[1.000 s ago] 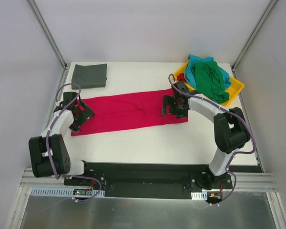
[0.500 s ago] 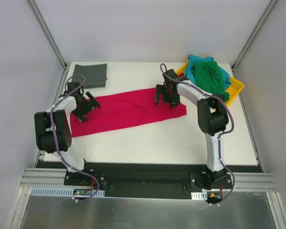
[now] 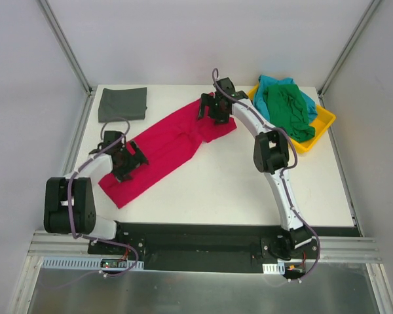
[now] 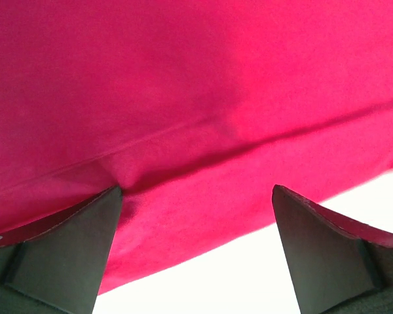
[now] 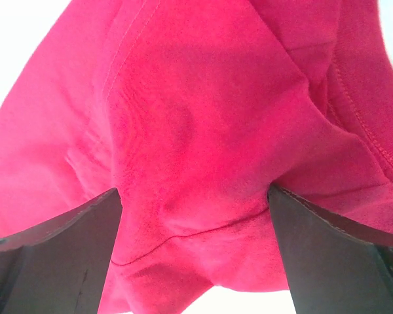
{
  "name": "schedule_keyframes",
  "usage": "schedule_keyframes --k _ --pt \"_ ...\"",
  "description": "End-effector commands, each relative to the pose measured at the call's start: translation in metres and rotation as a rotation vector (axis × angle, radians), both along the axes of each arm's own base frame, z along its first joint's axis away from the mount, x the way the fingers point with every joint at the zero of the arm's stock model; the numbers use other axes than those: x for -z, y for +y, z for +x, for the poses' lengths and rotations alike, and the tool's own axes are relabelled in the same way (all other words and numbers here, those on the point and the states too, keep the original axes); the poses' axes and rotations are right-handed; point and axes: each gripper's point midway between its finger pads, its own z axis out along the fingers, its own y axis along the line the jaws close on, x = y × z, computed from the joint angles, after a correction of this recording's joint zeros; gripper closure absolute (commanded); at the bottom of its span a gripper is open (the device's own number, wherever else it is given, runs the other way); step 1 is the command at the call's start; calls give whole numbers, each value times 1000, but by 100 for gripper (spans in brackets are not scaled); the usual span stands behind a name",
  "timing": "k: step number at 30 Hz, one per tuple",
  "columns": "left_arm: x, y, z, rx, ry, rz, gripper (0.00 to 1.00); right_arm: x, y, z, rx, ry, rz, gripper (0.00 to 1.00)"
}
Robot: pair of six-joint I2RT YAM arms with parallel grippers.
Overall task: Fold and stack the t-shirts
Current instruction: Rotate the tshirt 90 degrees
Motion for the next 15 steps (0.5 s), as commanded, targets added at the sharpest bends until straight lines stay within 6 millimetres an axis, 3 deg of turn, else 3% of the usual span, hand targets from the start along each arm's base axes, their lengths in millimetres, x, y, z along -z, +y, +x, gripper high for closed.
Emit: schedule_keyframes --k 1,5,8,13,15 --pt "24 -71 -79 114 198 -114 1 -5 -2 42 82 -80 109 4" --pt "16 -140 -102 207 180 -237 1 -18 -17 79 103 -270 33 4" --pt "4 -184 -105 283 150 -264 1 -28 -16 98 108 -337 62 4" --pt "-11 -235 -113 428 131 -267 1 -53 -11 123 75 -488 91 4" --pt "-14 -245 -115 463 125 -266 1 -69 -11 129 45 -552 81 4"
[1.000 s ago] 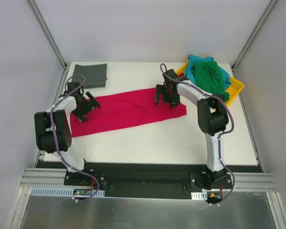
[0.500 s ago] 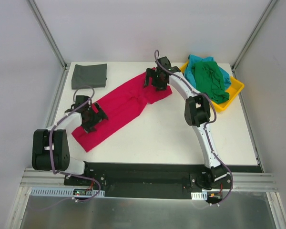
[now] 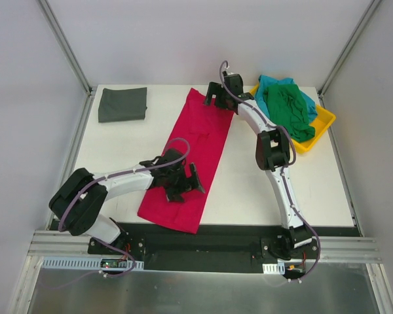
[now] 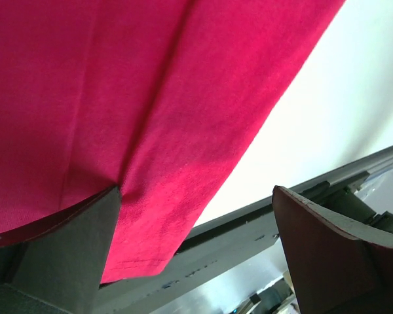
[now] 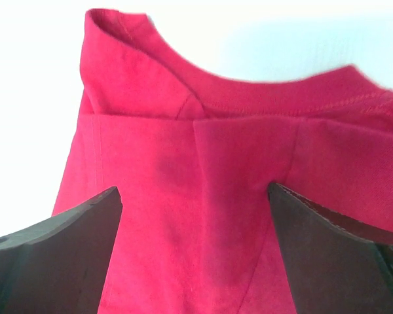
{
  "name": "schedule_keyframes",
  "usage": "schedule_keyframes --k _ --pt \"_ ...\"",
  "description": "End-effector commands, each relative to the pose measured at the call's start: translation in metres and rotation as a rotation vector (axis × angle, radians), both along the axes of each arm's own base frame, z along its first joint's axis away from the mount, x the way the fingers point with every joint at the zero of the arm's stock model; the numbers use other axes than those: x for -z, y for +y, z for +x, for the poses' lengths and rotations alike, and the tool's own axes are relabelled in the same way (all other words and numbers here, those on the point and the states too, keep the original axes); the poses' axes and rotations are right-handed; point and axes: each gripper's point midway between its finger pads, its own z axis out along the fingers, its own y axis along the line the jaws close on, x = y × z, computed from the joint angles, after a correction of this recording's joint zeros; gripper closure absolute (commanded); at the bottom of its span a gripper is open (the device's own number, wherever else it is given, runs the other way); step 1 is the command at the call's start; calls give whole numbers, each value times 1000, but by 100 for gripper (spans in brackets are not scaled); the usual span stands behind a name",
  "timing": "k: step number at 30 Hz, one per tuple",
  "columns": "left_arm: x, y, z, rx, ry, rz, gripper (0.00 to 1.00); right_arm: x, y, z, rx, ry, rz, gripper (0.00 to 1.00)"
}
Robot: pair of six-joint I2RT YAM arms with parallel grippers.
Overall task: Fold and stack the t-shirts
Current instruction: Rotate the tshirt 90 degrees
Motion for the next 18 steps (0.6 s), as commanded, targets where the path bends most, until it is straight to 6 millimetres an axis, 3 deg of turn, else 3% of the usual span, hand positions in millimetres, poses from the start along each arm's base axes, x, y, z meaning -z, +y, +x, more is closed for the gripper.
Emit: schedule_keyframes --k 1,5,8,9,11,12,16,18 --pt "-10 -23 -3 20 17 -15 1 -70 10 33 -57 -274 -8 4" --pt "-39 -36 14 68 -90 -59 1 -140 17 19 -152 -380 -7 4" --pt "-72 -40 20 103 -187 -103 1 -186 21 -19 -236 -388 -28 4" --pt "-80 -36 24 96 -227 -100 1 -192 20 -36 -251 -353 -47 4" --pt "-87 -20 25 70 -290 -59 1 -187 12 -81 -254 -218 -83 4" --pt "-88 -7 28 44 -312 -33 1 -170 11 -110 -274 -126 -95 4" --pt "-67 67 35 -135 -265 48 1 -127 17 -223 -303 82 -115 4" --pt "-50 106 32 -243 -248 95 1 -104 33 -271 -345 103 -122 4"
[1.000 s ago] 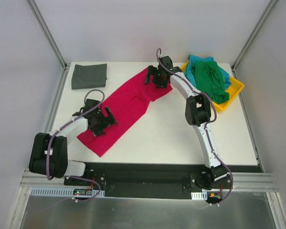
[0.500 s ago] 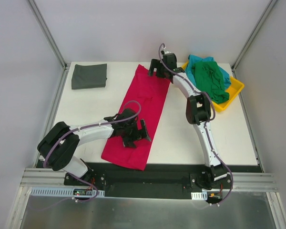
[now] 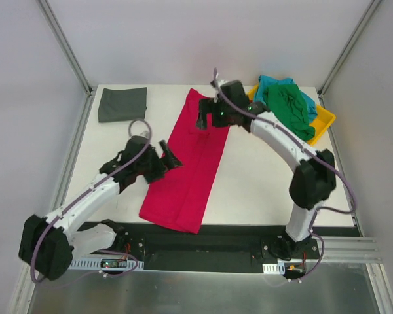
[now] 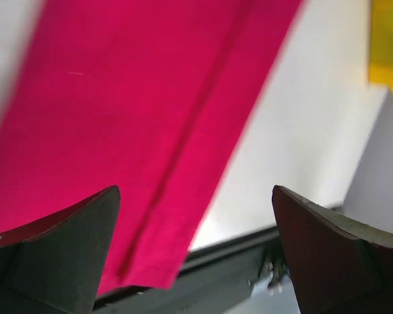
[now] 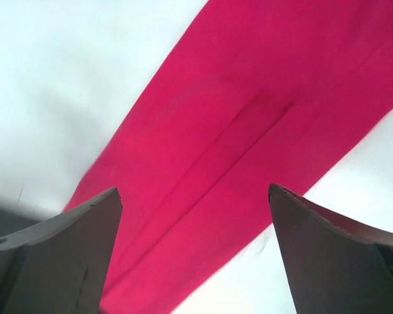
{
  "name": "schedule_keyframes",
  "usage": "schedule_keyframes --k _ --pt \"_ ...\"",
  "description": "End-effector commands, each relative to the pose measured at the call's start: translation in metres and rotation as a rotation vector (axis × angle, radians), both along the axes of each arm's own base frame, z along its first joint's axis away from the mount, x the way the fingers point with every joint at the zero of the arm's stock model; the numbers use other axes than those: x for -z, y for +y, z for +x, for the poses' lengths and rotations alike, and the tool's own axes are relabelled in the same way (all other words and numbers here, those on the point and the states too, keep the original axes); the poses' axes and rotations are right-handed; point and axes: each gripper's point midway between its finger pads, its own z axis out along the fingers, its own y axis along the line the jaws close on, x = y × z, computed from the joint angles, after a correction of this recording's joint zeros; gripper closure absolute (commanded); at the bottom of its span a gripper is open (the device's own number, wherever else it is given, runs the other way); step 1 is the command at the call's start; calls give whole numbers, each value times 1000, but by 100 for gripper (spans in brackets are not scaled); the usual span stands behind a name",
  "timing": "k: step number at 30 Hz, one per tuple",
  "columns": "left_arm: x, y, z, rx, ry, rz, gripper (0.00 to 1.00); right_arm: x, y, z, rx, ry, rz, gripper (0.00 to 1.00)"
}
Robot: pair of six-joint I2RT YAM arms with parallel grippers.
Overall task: Fold and stack the t-shirts
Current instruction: Rotate the tshirt 90 degrees
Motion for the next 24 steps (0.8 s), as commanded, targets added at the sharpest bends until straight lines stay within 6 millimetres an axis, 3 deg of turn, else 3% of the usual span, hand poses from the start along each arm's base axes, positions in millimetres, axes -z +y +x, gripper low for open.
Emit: schedule_keyframes --k 1,4,7,9,13,18,21,24 --pt "60 105 -18 -270 106 178 1 52 36 -138 -119 152 -23 4" --pt "75 132 -30 -342 105 196 1 82 57 -189 -181 228 -28 4" --pt "82 136 -39 -347 100 192 1 109 64 -214 -222 290 -80 4" --pt "89 135 -43 -330 126 196 1 129 63 -217 -219 329 -106 4" --pt "99 133 -49 -290 174 214 1 162 63 -210 -202 377 -151 4" --pt "102 133 -54 -277 167 210 1 195 25 -178 -73 401 -289 4" --pt "100 130 -56 -268 145 185 1 197 8 -155 -34 404 -295 4" --pt "98 125 -59 -236 142 160 1 187 0 -133 -29 377 -290 4"
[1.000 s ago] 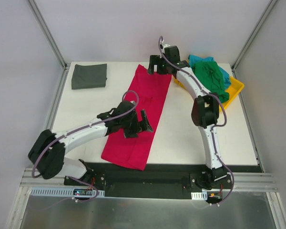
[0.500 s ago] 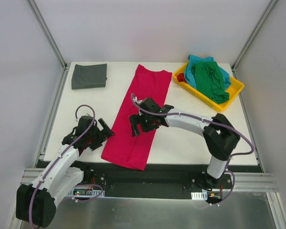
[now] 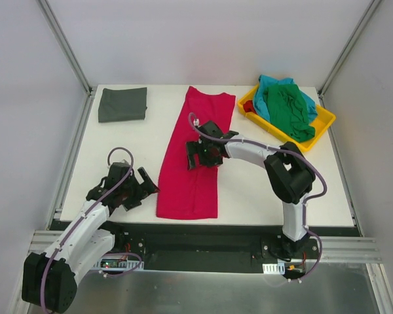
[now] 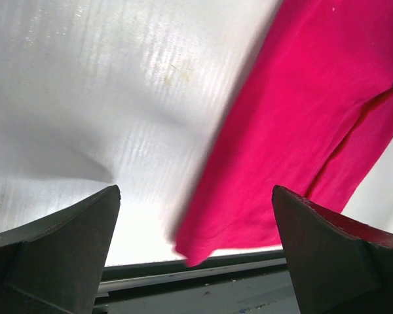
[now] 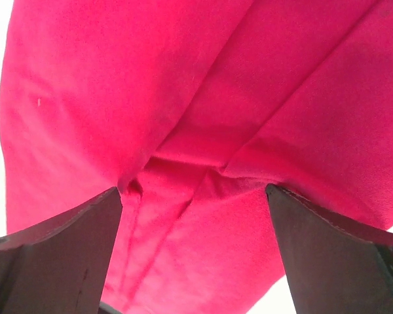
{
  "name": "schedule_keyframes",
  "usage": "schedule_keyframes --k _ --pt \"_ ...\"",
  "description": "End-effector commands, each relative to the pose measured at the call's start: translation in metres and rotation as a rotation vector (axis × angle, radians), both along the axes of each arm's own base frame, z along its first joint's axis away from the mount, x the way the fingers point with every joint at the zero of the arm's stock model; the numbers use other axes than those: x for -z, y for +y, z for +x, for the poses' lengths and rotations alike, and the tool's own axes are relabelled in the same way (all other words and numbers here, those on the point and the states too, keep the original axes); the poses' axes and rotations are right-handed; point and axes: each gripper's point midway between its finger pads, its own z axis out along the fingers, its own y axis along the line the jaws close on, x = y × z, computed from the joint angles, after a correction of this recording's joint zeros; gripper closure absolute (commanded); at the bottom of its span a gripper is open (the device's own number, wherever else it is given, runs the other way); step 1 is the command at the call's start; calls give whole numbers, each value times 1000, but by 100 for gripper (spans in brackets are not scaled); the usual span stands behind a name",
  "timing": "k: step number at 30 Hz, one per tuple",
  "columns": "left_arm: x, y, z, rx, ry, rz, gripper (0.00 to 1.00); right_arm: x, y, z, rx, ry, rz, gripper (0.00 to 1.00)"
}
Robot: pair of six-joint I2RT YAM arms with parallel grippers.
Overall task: Fold and stack the t-shirts
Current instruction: Rotate the tshirt 90 degrees, then grab the bottom of the folded rectangular tshirt with both arms
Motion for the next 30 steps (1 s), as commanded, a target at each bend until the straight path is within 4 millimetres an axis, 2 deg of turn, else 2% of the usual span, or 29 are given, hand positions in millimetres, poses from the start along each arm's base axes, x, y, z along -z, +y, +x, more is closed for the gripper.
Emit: schedule_keyframes --k 1,5,9,11,14,17,20,22,26,30 --pt "-3 -8 -7 64 -6 -42 1 21 -48 30 37 -3 -149 4" --pt "-7 -29 -12 157 17 -141 3 -11 -44 24 -36 -26 -102 4" --pt "-8 -57 -23 266 15 -243 7 -60 -42 -1 -96 -146 -75 4" --pt "-5 -70 -31 317 20 -221 12 -78 -55 -16 -79 -242 -111 4" --pt "3 -71 -34 318 36 -172 25 -93 -77 -37 9 -343 -98 4" --pt "13 -63 -32 296 45 -123 39 -86 -98 -65 85 -378 -40 4" --pt "18 -63 -32 315 59 -102 43 -64 -101 -97 113 -301 104 4" --pt "18 -68 -33 334 69 -126 45 -51 -106 -112 123 -271 129 4" --pt "17 -81 -37 371 69 -170 50 -32 -114 -129 133 -258 85 4" --pt "25 -77 -34 356 78 -132 65 -21 -114 -139 141 -244 41 4"
